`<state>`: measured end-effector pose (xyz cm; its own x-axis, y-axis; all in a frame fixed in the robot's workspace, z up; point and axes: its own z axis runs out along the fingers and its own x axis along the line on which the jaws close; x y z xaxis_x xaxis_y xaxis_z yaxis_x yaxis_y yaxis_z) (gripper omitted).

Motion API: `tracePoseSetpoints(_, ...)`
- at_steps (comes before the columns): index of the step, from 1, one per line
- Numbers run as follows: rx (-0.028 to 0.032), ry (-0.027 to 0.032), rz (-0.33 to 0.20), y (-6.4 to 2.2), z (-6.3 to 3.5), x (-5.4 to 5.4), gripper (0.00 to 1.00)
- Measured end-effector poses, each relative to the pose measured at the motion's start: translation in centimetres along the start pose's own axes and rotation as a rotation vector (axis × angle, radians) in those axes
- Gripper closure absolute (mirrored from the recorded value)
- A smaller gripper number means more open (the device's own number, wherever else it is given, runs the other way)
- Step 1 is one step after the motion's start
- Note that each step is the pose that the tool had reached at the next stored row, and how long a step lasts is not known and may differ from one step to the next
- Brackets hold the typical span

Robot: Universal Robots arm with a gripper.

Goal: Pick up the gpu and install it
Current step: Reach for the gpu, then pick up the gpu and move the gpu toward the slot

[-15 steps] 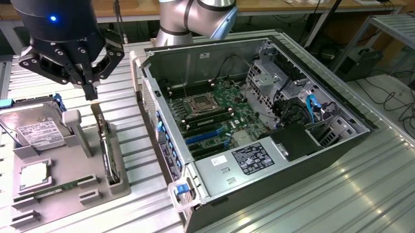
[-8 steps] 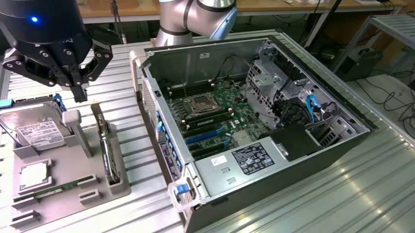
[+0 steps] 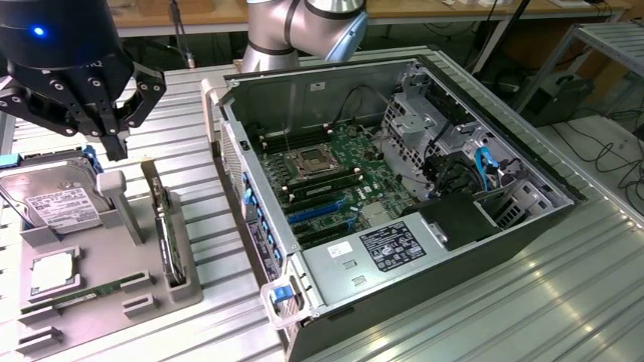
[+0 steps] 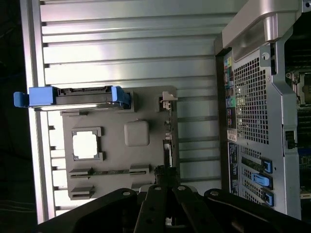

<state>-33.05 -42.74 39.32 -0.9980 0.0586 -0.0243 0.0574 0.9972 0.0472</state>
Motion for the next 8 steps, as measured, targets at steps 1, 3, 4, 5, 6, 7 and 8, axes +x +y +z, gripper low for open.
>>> tracePoseSetpoints(1, 0.0, 0.0, 0.0, 0.0, 0.0, 0.0, 0.89)
tracePoseSetpoints(3, 0.0, 0.0, 0.0, 0.0, 0.0, 0.0, 0.89)
tracePoseSetpoints(4, 0.0, 0.0, 0.0, 0.0, 0.0, 0.0, 0.89)
tracePoseSetpoints(5, 0.0, 0.0, 0.0, 0.0, 0.0, 0.0, 0.89)
tracePoseSetpoints(6, 0.0, 0.0, 0.0, 0.0, 0.0, 0.0, 0.89)
tracePoseSetpoints(7, 0.0, 0.0, 0.0, 0.0, 0.0, 0.0, 0.89)
tracePoseSetpoints(8, 0.0, 0.0, 0.0, 0.0, 0.0, 0.0, 0.89)
